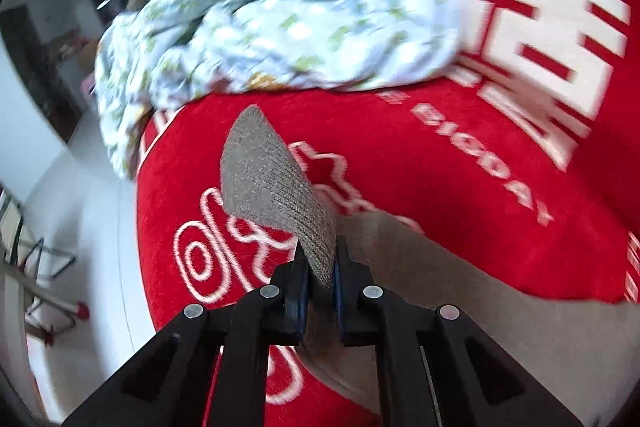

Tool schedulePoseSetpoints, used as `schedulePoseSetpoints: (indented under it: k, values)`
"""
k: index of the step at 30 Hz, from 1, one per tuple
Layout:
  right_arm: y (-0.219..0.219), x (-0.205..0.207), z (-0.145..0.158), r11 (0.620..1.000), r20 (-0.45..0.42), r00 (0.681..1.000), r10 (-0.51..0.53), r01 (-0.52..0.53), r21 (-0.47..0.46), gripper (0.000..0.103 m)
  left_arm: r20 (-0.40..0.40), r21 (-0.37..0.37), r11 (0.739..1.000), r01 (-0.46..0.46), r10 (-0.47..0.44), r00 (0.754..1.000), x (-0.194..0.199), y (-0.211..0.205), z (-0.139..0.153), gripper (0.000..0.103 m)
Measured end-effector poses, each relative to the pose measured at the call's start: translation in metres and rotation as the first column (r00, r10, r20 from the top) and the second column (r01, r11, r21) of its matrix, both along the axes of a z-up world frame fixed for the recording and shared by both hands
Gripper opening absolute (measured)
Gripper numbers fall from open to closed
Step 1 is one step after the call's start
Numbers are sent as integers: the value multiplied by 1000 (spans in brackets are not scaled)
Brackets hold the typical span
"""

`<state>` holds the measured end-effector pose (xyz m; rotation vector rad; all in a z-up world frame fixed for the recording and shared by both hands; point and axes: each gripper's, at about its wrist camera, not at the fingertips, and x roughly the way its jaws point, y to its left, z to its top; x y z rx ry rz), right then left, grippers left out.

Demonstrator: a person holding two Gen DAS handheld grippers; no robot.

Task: Fold small clothes
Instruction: 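Carry the grasped sleeve with the left gripper across the sweater body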

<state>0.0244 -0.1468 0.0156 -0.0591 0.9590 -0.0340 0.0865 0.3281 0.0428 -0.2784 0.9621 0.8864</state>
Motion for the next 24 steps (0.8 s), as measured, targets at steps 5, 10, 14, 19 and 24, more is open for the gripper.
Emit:
schedulePoseSetpoints:
  k: [5, 10, 14, 19, 24]
  values:
    - [-2, -4, 3, 1000, 3, 1000, -2, 2, 22, 102, 28, -37, 992, 123, -122, 992, 7, -44, 16, 11]
    - [-9, -13, 6, 997, 22, 1000, 18, -20, 73, 102, 27, -66, 970, 232, -231, 973, 18, -95, 22, 11]
    - [-20, -18, 4, 997, 17, 1000, 4, -5, 83, 102, 23, -90, 945, 315, -314, 949, 24, -136, 26, 11]
    - [-40, -25, 2, 992, 10, 999, -35, 33, 121, 102, 15, -110, 917, 383, -384, 923, 29, -182, 29, 11]
    - [-52, -31, 1, 987, 14, 999, -49, 46, 153, 102, 0, -108, 891, 441, -444, 896, 32, -224, 32, 11]
